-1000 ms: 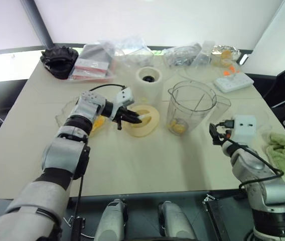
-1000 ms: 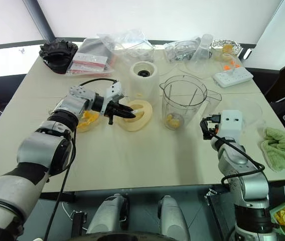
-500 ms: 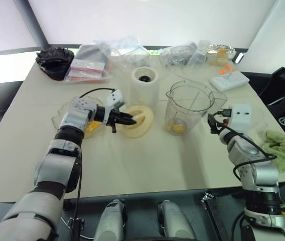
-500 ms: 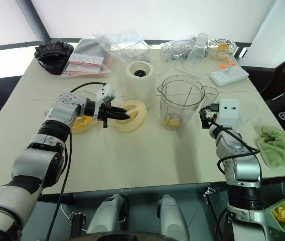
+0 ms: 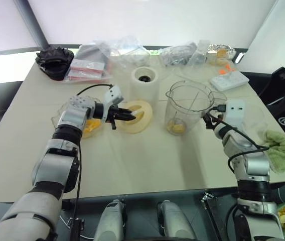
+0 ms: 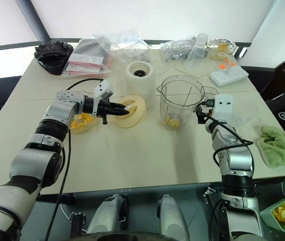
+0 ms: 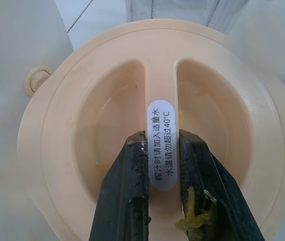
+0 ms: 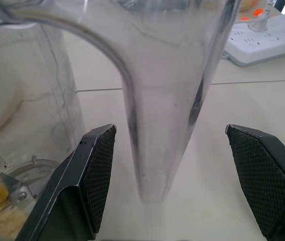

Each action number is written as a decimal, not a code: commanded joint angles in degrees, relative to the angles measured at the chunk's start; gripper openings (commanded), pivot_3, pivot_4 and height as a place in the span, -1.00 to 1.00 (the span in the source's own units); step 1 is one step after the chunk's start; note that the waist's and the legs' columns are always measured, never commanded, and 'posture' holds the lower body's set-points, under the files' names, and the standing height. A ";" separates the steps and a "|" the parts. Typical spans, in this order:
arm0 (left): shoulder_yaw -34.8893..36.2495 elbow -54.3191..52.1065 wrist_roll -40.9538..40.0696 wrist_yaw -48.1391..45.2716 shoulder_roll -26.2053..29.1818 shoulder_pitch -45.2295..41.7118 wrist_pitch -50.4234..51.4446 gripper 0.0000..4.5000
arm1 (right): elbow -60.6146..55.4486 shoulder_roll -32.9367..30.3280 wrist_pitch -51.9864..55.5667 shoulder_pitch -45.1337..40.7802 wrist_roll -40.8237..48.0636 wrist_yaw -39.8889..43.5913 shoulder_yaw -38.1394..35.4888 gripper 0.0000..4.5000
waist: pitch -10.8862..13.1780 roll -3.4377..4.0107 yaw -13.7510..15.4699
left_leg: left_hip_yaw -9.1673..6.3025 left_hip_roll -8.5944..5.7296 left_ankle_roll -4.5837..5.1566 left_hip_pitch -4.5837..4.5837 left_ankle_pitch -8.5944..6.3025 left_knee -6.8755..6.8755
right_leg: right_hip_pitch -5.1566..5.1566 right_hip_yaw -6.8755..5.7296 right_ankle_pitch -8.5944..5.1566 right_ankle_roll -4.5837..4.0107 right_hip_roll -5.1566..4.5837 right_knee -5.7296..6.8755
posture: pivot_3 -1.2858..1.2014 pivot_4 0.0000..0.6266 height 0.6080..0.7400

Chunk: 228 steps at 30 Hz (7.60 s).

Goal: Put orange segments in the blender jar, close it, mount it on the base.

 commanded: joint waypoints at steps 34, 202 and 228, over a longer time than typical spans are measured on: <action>4.24 13.81 -9.02 -15.10 -1.37 -39.30 4.39 -0.88 | -23.95 14.70 9.37 5.84 2.82 -4.13 2.57 0.03 | 0.08 0.07 -1.12 | -0.05 0.11 -0.03 0.00 0.01 -0.14 | -0.17 0.09 -0.08 0.09 0.22 0.07 | 0.03 -0.52 1.00; 17.49 -51.07 -34.58 23.82 7.01 16.04 41.82 0.20 | -26.93 8.64 5.73 -2.98 -3.02 6.92 3.63 -0.42 | -0.03 0.21 -1.53 | 0.04 0.20 -0.06 0.41 0.01 -0.28 | 0.03 0.25 -0.20 -0.15 0.14 0.13 | 0.03 -0.52 1.00; 21.15 -70.66 -44.72 40.50 0.18 39.47 41.61 0.20 | 61.08 10.26 -29.32 -71.33 -6.77 4.30 -0.73 -0.42 | 0.16 0.29 -2.11 | 0.35 0.13 -0.30 0.35 0.13 -1.26 | -0.36 0.26 -0.11 -0.10 0.00 -0.05 | 0.03 -0.52 1.00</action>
